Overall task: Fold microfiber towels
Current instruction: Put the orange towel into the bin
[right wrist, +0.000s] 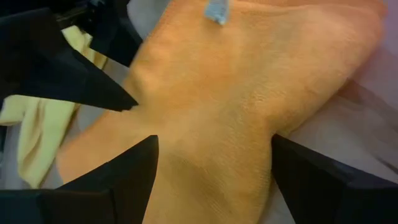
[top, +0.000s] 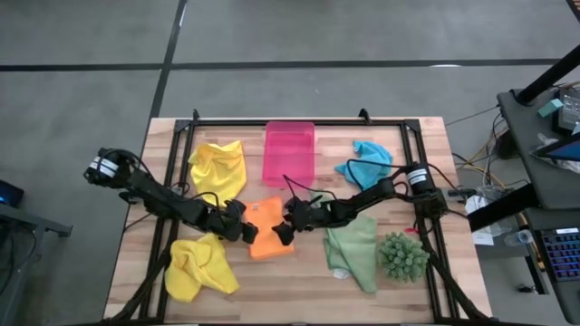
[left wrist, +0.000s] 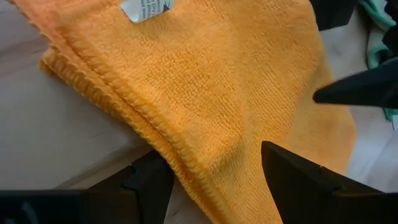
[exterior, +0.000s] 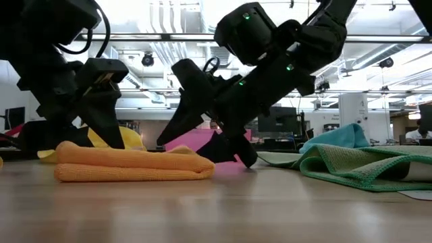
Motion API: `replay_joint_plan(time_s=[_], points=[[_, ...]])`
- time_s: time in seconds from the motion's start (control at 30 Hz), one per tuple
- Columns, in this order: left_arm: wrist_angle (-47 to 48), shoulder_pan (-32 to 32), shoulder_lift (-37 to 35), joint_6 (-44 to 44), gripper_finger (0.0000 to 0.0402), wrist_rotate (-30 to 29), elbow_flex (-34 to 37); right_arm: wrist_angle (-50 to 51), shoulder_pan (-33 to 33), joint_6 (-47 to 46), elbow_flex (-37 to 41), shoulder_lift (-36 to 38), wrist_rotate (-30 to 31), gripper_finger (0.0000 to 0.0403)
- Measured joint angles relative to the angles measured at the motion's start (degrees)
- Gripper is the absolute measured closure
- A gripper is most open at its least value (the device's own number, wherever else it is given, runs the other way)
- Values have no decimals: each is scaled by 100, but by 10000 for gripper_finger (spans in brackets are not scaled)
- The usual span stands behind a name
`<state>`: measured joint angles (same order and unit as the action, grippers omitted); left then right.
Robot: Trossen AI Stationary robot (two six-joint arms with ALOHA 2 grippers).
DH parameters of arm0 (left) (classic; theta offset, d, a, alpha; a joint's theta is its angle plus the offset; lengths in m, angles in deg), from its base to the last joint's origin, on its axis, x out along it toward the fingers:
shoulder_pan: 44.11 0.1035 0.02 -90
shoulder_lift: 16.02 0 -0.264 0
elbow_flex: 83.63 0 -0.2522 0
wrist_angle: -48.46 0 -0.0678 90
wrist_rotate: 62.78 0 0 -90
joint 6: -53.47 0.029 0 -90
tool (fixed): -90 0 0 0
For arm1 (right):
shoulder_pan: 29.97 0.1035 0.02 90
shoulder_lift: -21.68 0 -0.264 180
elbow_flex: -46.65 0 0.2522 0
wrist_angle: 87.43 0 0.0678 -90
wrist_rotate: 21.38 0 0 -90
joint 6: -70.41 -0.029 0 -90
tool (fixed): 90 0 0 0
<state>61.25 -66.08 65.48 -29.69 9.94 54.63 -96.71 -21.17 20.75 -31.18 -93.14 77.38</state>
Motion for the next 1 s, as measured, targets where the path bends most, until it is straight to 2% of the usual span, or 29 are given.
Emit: replay_joint_plan(time_s=[0.13,0.27,0.47,0.7,0.87,1.0], points=[[-123,31,39,260,185,-34,-1,2,7,67,-175,-52,-78,149],[-370,50,235,399,211,-141,-8,3,-9,78,-224,-62,-107,193],[-730,51,525,683,286,-257,-26,12,-12,74,-224,-62,-99,266],[-751,52,432,898,390,-269,-24,12,-11,164,-224,-57,-129,349],[-742,50,346,1049,392,-275,-43,13,-5,299,-224,-8,-181,382],[-754,50,191,1266,391,-282,-131,76,7,377,-224,137,-193,389]])
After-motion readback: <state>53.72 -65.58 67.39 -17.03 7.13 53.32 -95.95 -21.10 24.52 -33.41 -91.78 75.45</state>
